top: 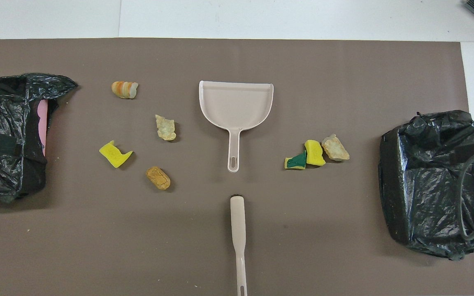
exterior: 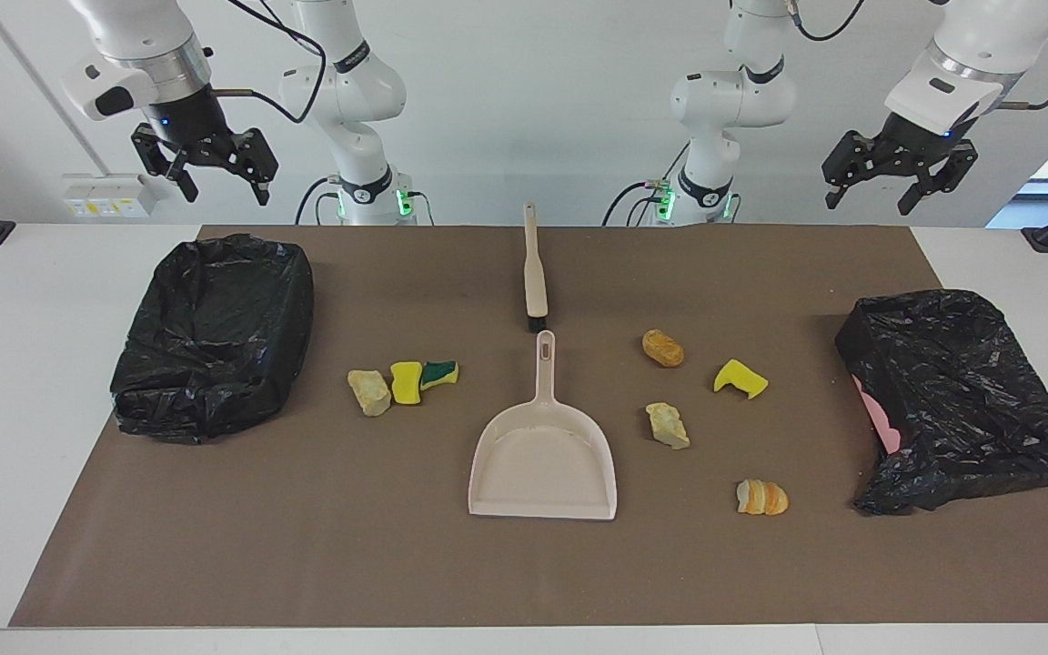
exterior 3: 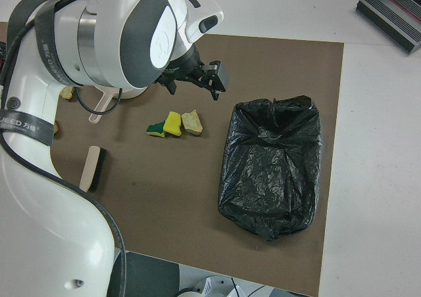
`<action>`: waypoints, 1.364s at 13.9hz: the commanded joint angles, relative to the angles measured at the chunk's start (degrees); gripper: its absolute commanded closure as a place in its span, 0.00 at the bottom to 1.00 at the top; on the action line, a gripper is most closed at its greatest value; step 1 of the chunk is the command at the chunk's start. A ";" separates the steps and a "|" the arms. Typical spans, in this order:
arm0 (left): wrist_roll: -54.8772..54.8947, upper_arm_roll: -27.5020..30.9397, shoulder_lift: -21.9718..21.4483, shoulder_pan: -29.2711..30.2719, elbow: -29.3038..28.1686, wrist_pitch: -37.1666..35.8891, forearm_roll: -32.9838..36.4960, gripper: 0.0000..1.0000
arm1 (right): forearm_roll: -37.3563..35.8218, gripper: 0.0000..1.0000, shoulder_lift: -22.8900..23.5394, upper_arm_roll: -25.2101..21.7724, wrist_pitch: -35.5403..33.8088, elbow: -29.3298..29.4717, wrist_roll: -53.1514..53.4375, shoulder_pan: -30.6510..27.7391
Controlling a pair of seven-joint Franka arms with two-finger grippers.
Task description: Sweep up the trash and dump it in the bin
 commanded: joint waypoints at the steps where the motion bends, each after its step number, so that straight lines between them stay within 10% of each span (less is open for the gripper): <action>1: -0.79 0.51 -0.12 -0.68 0.71 -0.54 0.47 0.00 | 1.61 0.00 -0.94 0.13 -0.25 -0.79 -1.30 -0.67; 11: -0.96 -0.45 -0.82 -1.65 -0.69 -0.10 -0.06 0.00 | 1.61 0.00 -0.94 0.13 -0.25 -0.79 -1.30 -0.67; 19: -9.38 -12.39 -9.08 -2.96 -15.87 5.34 -4.10 0.00 | 0.82 0.00 -0.85 -0.14 -0.51 -0.70 -1.30 -0.85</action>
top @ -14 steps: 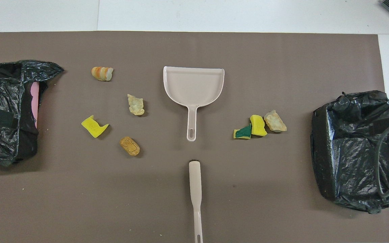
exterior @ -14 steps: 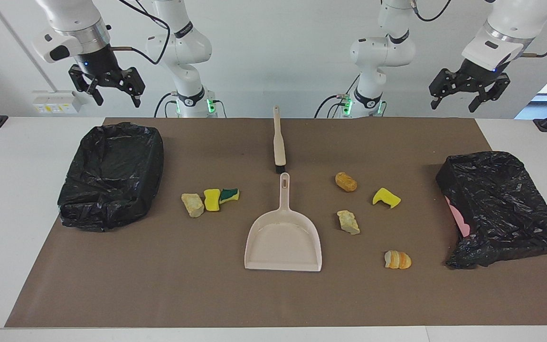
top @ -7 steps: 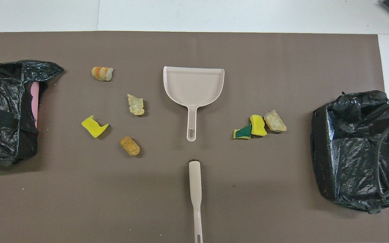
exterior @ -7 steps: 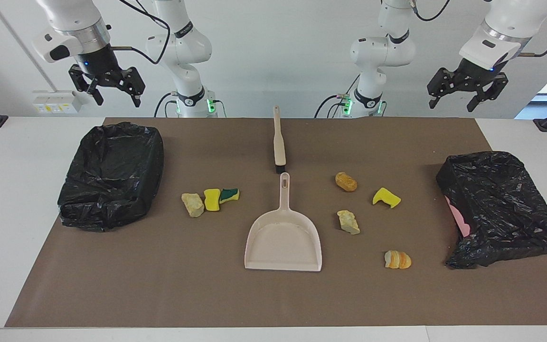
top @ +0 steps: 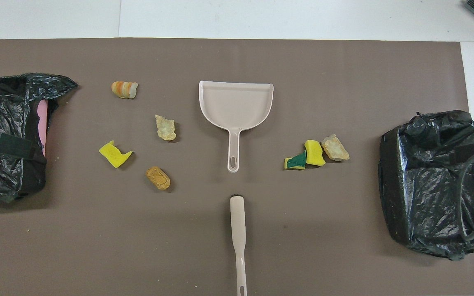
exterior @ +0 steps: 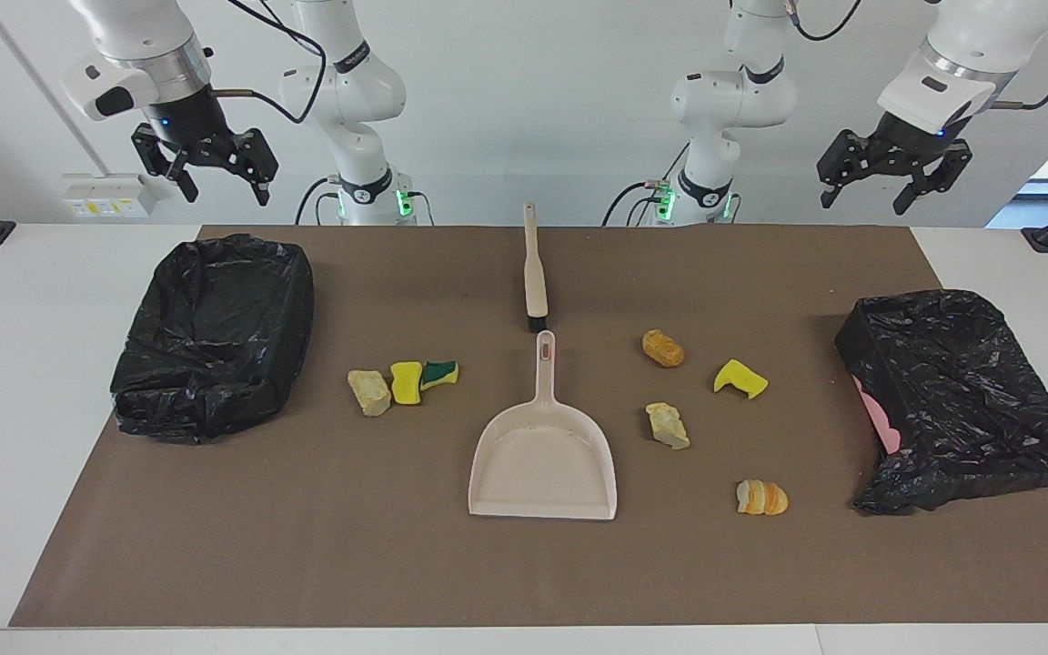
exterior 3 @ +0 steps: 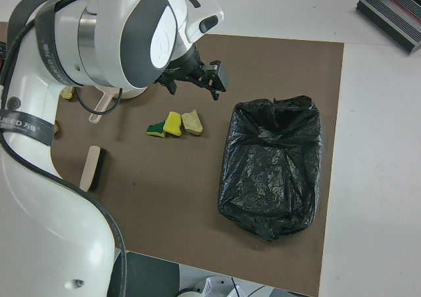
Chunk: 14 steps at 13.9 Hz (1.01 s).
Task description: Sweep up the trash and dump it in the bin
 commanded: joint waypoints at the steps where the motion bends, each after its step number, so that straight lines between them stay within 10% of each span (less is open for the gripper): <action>1: -5.08 -4.78 -5.40 -0.61 -10.26 4.74 -2.69 0.00 | 0.55 0.00 -0.85 0.12 -0.34 -0.70 -1.74 -0.73; 6: -16.59 -18.22 -6.72 -0.61 -24.15 16.68 -9.01 0.00 | 1.08 0.00 -0.51 0.38 1.33 -1.75 -2.53 0.14; 14: -36.09 -36.87 -4.53 -0.70 -37.26 35.33 -9.65 0.00 | 1.78 0.00 13.80 2.05 16.59 -1.84 4.29 4.70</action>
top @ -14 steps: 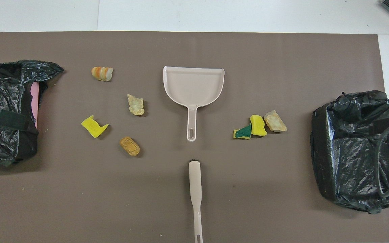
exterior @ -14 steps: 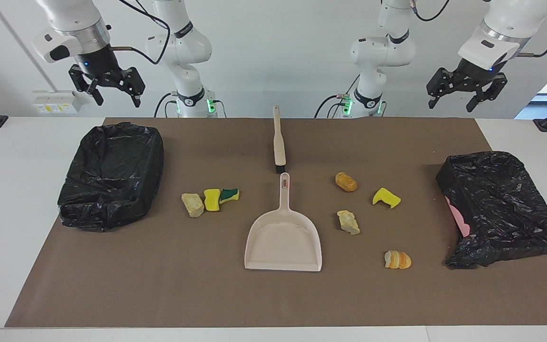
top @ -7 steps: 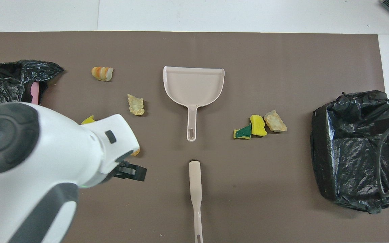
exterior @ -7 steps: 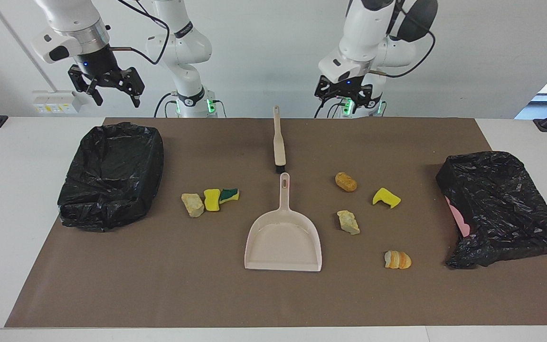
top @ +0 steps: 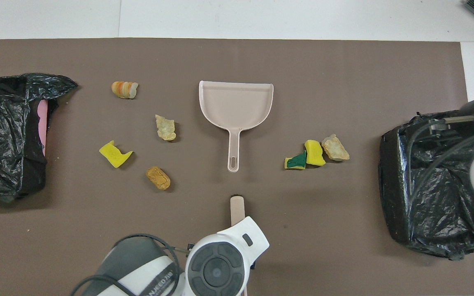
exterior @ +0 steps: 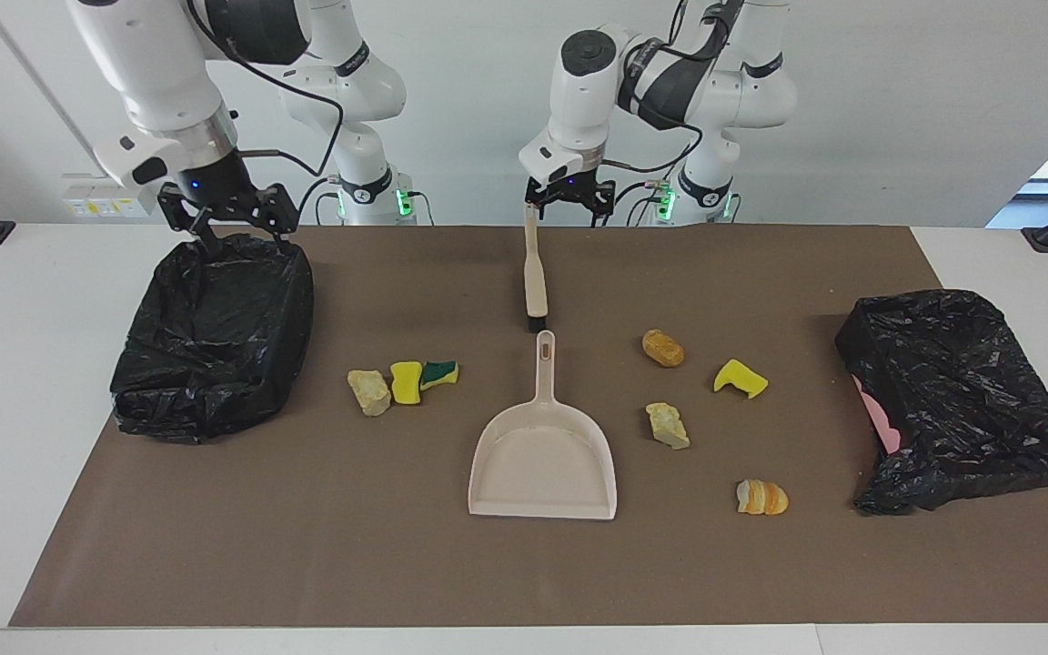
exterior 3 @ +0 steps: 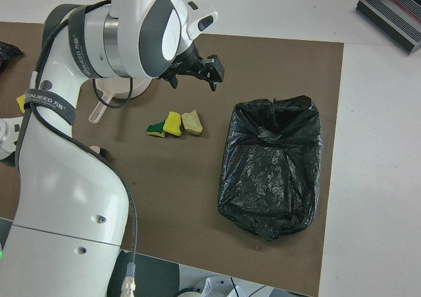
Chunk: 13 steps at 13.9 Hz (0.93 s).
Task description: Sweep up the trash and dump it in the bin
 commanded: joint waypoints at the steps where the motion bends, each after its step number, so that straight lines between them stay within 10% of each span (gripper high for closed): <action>1: -4.88 -3.29 -0.87 0.32 -4.65 5.36 -0.95 0.00 | 1.32 0.00 7.25 0.49 7.76 0.64 5.45 3.50; 11: -13.15 -7.25 6.34 -2.05 -9.85 17.23 -1.04 0.01 | 8.08 0.00 22.11 0.66 12.62 11.95 28.91 17.65; 13: -13.07 -7.25 7.22 -2.14 -9.85 17.24 -0.95 0.15 | 8.17 0.00 25.63 0.93 13.23 15.21 30.95 20.91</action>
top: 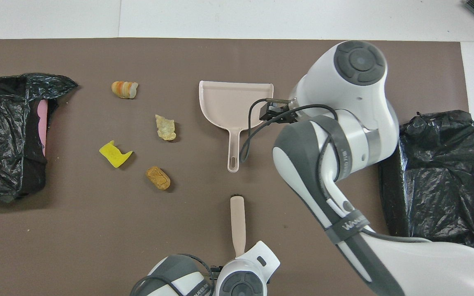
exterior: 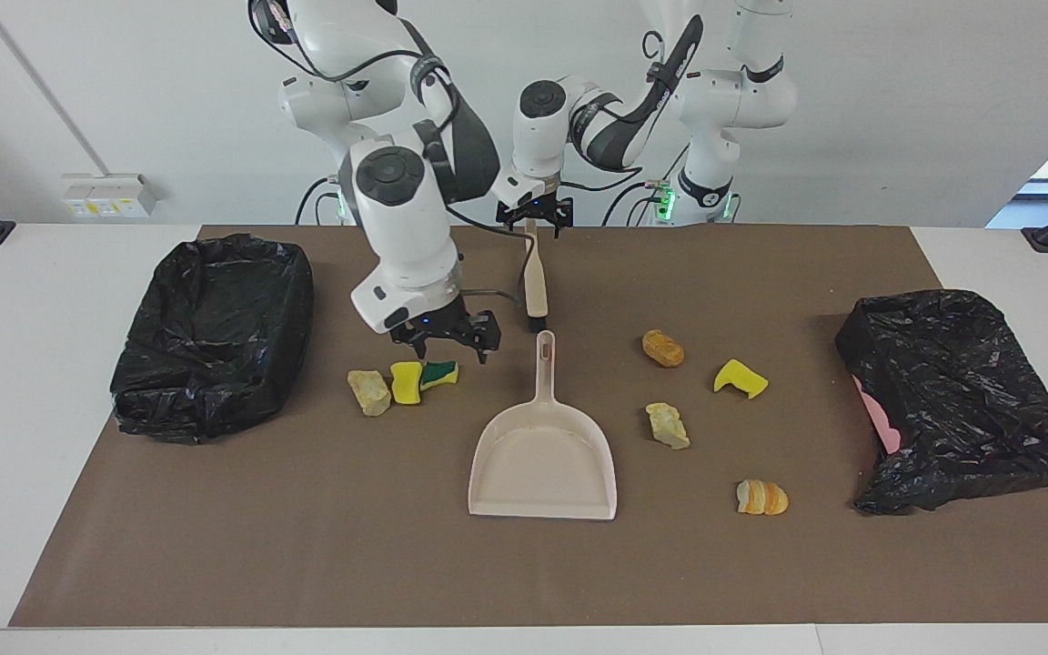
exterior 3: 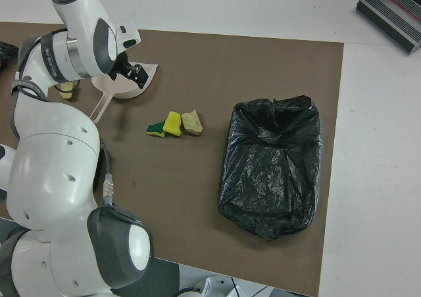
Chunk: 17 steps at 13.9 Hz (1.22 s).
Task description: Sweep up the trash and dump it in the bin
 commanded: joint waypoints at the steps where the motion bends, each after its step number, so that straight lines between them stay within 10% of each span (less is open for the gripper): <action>1: -0.69 0.31 0.10 -1.01 -0.94 1.52 -0.70 0.28 | 1.07 0.00 6.71 1.66 1.44 6.64 3.79 2.56; 5: -0.17 0.48 0.18 -0.49 -0.42 -0.59 -0.79 0.96 | 0.63 0.00 10.58 3.70 6.55 6.64 7.85 4.14; 11: 11.41 8.11 -3.76 0.22 5.63 -19.08 0.08 1.00 | -0.69 0.07 9.36 3.70 6.29 1.55 0.75 5.99; 15: 28.63 19.08 -16.40 0.92 6.00 -33.09 0.79 1.00 | -0.78 0.44 7.69 3.70 6.56 -1.88 -1.99 5.99; 17: 32.17 26.90 -16.87 0.40 6.09 -33.21 6.64 1.00 | -0.87 1.00 7.69 3.70 5.86 -1.80 -1.38 5.99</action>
